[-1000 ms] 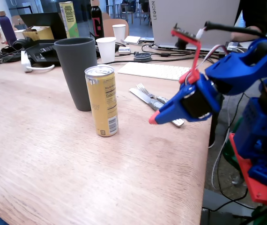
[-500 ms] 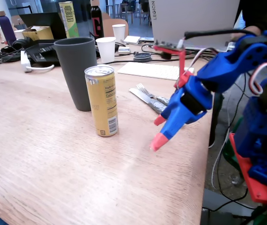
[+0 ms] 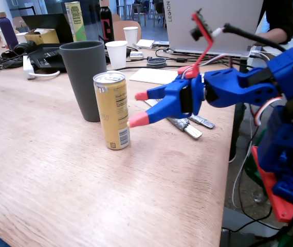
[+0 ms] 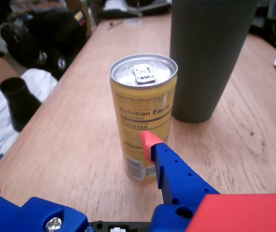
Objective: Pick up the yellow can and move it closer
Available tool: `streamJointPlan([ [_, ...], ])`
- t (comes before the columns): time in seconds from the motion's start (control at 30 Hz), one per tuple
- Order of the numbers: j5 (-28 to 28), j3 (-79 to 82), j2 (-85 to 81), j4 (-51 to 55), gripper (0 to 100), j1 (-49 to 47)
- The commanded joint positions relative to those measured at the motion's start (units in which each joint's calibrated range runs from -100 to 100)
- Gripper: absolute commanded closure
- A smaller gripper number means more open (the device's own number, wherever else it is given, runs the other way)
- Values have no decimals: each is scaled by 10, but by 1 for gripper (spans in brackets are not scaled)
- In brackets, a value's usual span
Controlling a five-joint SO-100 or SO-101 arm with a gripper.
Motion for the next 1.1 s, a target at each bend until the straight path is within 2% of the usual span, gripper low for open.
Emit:
streamJointPlan([
  [0.0, 0, 28, 4, -79, 39, 94],
  [0.07, 0, 30, 6, -81, 39, 146],
  [0.23, 0, -15, 108, -83, 39, 150],
  [0.43, -1, -123, 233, -82, 39, 128],
  [0.6, 0, -164, 292, -84, 39, 36],
  [0.7, 0, -214, 336, -84, 39, 33],
  [0.83, 37, -253, 362, -84, 38, 33],
  [1.0, 41, -315, 404, -88, 38, 33],
  [1.07, 41, -310, 427, -157, 38, 31],
])
